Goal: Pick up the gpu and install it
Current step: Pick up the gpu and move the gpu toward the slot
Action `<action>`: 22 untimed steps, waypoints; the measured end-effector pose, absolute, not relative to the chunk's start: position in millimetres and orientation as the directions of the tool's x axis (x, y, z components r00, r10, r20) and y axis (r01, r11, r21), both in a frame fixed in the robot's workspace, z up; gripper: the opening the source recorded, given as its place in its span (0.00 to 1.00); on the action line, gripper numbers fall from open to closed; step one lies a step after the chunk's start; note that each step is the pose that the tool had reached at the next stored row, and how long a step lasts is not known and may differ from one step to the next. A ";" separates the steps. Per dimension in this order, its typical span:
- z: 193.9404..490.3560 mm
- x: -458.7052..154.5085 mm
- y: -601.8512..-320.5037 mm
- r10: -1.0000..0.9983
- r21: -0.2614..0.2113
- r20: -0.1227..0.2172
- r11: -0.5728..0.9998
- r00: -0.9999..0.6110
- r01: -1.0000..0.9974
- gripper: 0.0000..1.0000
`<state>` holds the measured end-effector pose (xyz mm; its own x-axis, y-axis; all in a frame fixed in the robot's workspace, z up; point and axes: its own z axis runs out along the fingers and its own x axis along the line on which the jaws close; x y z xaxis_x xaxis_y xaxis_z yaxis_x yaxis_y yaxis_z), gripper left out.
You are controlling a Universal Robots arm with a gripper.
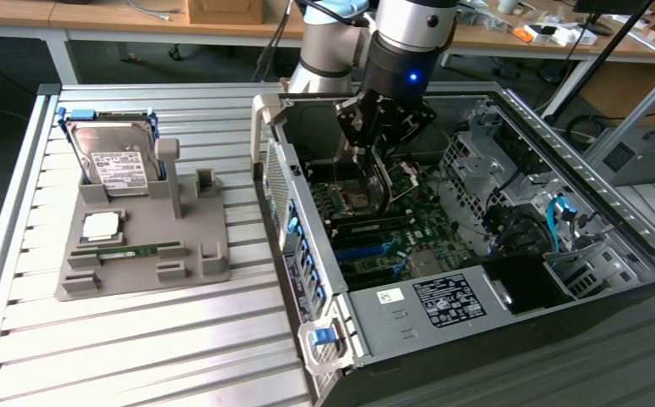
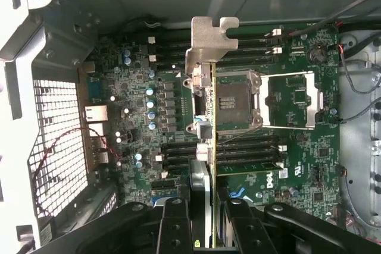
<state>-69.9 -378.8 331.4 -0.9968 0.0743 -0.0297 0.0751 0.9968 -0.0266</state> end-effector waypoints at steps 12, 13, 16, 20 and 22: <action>327.9 -66.1 -378.8 0.074 -0.028 -0.030 0.997 -0.997 0.075 0.27; 327.7 -65.8 -378.8 0.074 -0.028 -0.030 0.997 -0.997 0.075 0.27; 326.9 -64.9 -378.8 0.074 -0.028 -0.030 0.997 -0.997 0.075 0.27; 326.0 -63.7 -378.8 0.074 -0.029 -0.030 0.997 -0.997 0.075 0.27; 325.5 -63.2 -378.8 0.074 -0.029 -0.030 0.997 -0.997 0.075 0.27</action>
<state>-63.2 -378.8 325.5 -0.9968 0.0742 -0.0299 0.0751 0.9968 -0.0287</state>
